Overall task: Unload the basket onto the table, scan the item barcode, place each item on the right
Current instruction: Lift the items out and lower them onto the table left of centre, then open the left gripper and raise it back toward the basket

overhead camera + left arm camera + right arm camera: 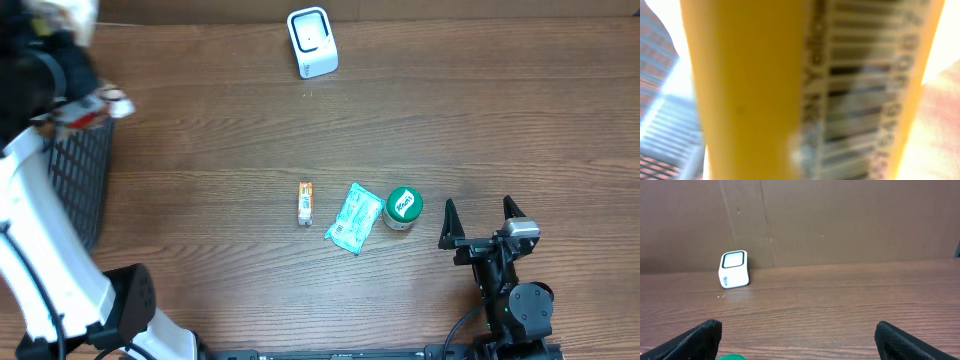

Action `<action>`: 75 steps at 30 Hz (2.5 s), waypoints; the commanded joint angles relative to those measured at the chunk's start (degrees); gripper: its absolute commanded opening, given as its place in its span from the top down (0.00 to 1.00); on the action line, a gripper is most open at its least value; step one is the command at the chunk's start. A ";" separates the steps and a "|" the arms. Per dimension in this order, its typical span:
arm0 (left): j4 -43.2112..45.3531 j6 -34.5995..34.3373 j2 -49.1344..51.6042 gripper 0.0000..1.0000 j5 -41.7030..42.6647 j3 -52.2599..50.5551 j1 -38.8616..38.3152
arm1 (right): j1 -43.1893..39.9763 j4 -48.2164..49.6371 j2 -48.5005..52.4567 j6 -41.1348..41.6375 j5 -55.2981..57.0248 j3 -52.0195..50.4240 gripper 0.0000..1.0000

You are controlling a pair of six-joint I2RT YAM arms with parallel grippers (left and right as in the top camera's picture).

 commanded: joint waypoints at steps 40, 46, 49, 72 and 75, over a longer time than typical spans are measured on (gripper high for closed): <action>51.67 -13.00 1.05 0.61 -6.62 -84.37 -27.78 | -0.20 0.17 -0.52 -0.11 -0.28 -0.61 0.00; 51.63 -10.03 1.05 0.47 -6.23 -84.37 -27.76 | -0.20 0.17 -0.50 -0.09 -0.28 -0.61 0.00; 51.63 -9.57 1.05 0.45 -6.29 -84.32 -27.76 | -0.20 0.17 -0.52 -0.09 -0.28 -0.61 0.00; 28.68 -7.98 0.85 0.37 -14.56 -47.89 -22.01 | -0.20 0.17 -0.52 -0.11 -0.28 -0.61 0.00; 28.57 -6.54 0.85 0.34 -15.37 -45.46 -18.08 | -0.20 0.17 -0.52 -0.09 -0.28 -0.61 0.00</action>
